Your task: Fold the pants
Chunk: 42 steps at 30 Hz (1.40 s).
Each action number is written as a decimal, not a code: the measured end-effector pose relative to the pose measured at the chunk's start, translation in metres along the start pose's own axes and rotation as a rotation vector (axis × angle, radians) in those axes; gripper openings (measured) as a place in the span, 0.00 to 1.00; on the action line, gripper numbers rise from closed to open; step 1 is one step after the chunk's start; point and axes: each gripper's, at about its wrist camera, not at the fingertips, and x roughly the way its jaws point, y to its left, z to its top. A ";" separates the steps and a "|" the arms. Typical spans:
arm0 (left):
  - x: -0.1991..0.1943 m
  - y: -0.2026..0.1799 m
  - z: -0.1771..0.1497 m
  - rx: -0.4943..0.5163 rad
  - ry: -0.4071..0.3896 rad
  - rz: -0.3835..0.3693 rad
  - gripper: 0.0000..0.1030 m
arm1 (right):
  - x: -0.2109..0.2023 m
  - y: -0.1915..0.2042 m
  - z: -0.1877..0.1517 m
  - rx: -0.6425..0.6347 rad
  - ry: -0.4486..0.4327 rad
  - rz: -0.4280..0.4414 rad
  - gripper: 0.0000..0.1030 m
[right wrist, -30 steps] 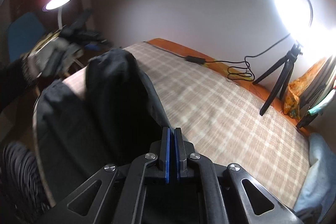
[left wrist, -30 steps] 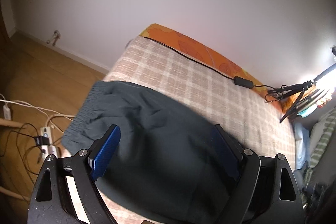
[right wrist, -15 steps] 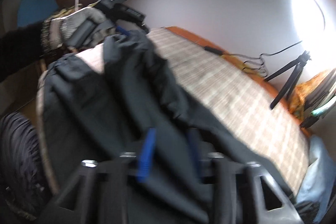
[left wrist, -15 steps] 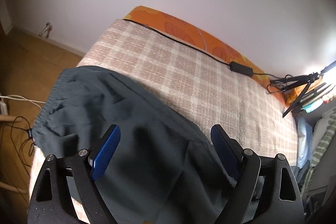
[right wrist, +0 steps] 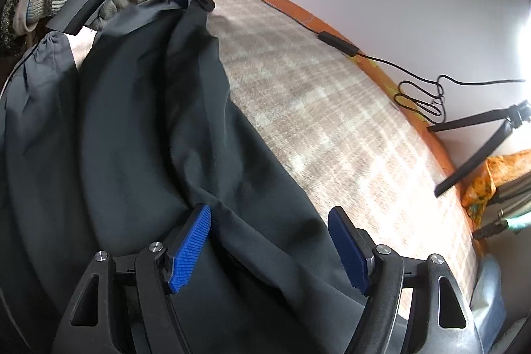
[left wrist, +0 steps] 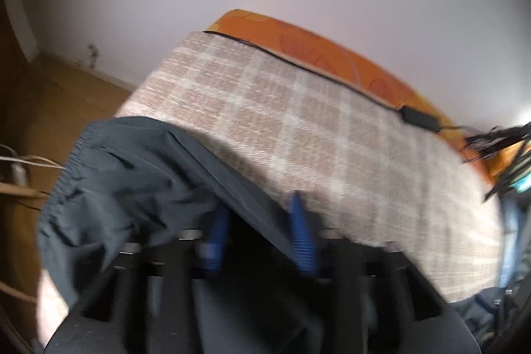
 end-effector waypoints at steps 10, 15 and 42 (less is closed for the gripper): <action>-0.022 0.024 -0.011 -0.046 -0.094 -0.104 0.02 | -0.007 -0.008 0.005 0.084 -0.013 0.021 0.00; -0.045 0.030 -0.008 -0.056 -0.136 -0.141 0.01 | -0.038 -0.009 0.013 0.096 -0.089 0.024 0.00; -0.089 0.038 -0.024 0.001 -0.193 -0.167 0.01 | -0.031 -0.011 0.014 0.062 -0.072 -0.028 0.00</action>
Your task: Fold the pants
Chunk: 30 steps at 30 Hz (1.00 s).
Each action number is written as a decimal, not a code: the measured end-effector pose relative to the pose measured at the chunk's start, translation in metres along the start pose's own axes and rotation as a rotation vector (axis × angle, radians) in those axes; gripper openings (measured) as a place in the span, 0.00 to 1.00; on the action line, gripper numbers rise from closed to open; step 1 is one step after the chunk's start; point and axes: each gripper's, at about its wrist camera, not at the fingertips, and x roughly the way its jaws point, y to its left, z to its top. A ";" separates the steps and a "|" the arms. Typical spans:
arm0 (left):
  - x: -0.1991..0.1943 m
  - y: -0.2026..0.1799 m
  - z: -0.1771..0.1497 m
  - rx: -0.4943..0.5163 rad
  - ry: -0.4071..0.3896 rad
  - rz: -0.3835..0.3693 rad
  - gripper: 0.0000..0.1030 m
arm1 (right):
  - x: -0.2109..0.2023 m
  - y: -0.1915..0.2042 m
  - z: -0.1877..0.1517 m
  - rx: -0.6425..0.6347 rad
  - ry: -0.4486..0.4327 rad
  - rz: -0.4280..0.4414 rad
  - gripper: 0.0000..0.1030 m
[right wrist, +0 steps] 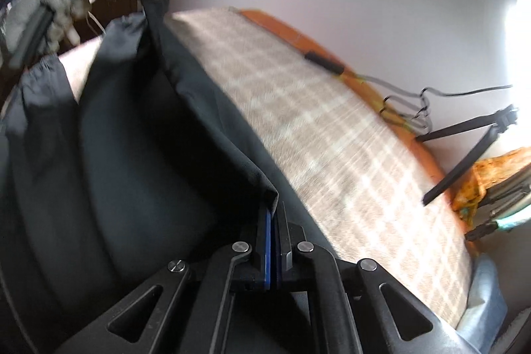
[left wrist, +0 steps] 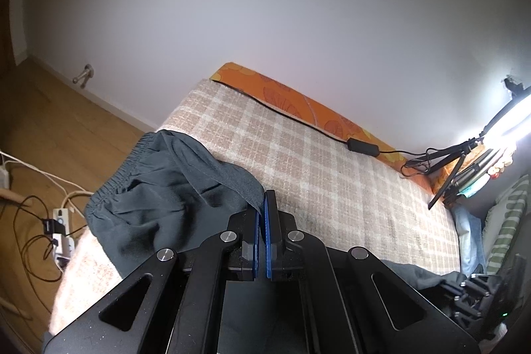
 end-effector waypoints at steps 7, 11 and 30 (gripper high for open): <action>-0.044 0.003 -0.013 0.000 -0.038 -0.048 0.01 | -0.068 0.013 0.001 -0.019 -0.082 -0.011 0.00; -0.076 0.006 -0.029 0.003 -0.061 -0.077 0.01 | -0.104 0.029 -0.006 -0.041 -0.116 -0.010 0.00; -0.156 0.066 -0.191 -0.152 -0.070 -0.131 0.01 | -0.152 0.133 -0.101 -0.070 -0.009 0.117 0.00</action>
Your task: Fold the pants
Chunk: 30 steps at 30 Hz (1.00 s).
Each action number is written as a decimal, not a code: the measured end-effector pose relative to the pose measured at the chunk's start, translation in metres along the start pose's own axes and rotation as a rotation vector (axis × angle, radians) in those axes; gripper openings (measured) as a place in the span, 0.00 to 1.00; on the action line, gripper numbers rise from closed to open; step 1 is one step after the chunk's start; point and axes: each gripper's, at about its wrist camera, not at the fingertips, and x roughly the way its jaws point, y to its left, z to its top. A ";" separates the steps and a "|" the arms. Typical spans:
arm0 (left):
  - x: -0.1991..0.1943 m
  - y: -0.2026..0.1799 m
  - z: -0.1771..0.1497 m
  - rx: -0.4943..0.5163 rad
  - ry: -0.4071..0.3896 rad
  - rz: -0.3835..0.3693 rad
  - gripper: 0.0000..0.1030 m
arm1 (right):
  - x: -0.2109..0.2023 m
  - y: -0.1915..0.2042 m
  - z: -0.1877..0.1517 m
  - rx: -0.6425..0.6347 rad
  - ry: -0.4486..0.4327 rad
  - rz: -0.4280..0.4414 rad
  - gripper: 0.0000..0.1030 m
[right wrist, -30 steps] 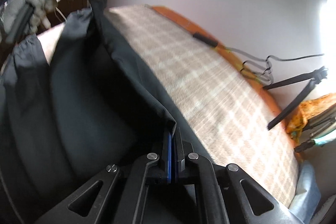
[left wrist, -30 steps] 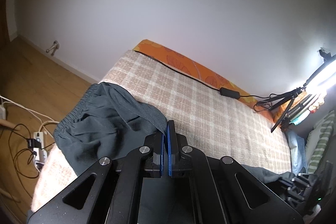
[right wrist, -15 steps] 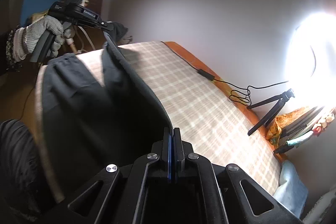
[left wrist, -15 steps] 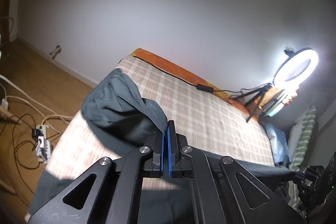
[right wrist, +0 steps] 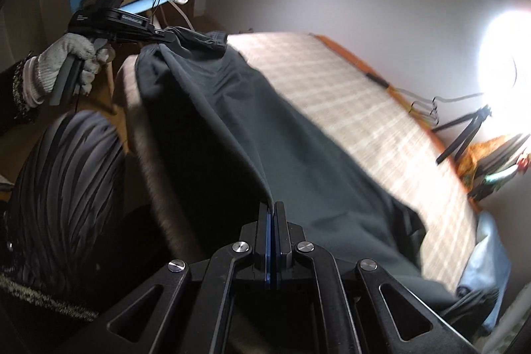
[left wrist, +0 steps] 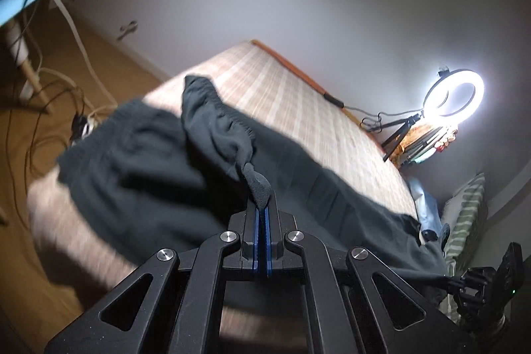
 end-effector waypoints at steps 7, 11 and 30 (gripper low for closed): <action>-0.002 0.005 -0.021 0.066 0.031 0.059 0.03 | 0.015 0.012 -0.018 0.021 0.053 0.016 0.00; -0.011 -0.008 -0.023 0.180 0.026 0.148 0.14 | 0.030 0.014 -0.024 0.040 0.085 0.035 0.00; 0.074 -0.032 0.013 0.529 0.137 0.346 0.38 | 0.037 0.005 -0.028 0.095 0.106 0.041 0.00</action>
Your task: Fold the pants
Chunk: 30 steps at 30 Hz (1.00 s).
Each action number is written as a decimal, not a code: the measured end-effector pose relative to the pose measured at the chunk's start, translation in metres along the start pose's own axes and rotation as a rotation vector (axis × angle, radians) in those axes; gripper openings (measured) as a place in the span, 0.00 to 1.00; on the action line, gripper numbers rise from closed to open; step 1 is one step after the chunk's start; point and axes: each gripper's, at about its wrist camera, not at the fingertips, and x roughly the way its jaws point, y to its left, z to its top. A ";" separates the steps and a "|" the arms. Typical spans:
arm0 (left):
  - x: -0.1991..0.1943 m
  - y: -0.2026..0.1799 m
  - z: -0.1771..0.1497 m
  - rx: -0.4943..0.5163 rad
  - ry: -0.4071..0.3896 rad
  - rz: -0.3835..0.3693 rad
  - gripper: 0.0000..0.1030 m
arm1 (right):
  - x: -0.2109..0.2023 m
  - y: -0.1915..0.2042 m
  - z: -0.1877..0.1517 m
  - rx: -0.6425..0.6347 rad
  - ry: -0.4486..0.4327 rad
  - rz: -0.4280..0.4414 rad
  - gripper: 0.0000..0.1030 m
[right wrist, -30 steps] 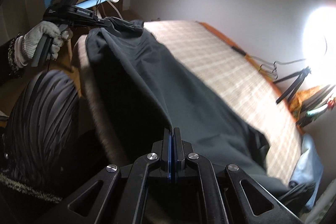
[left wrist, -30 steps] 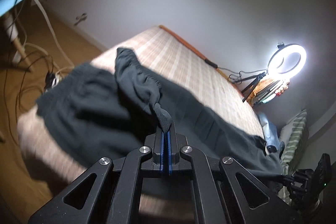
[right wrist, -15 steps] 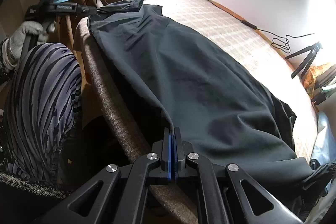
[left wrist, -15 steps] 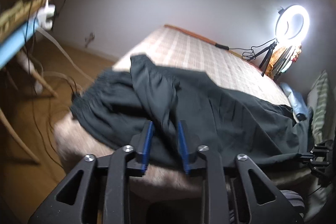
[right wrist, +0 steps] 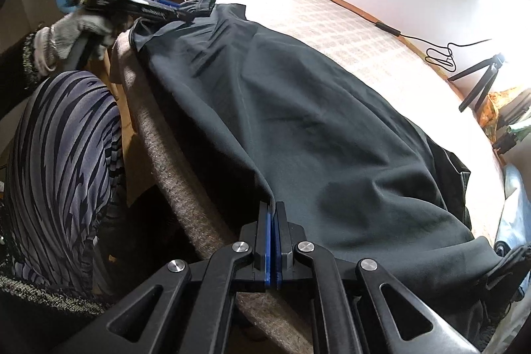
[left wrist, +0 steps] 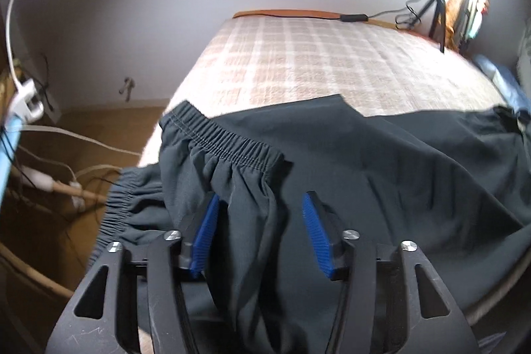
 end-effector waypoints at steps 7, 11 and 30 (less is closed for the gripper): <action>-0.015 0.054 -0.016 -0.332 -0.089 -0.159 0.04 | -0.006 -0.001 0.006 -0.003 -0.006 -0.030 0.00; -0.043 0.088 -0.047 -0.534 -0.168 -0.221 0.04 | -0.013 -0.002 0.006 0.008 -0.019 -0.036 0.00; -0.028 0.131 -0.073 -0.800 -0.136 -0.316 0.42 | -0.015 -0.003 0.006 0.011 -0.008 -0.052 0.00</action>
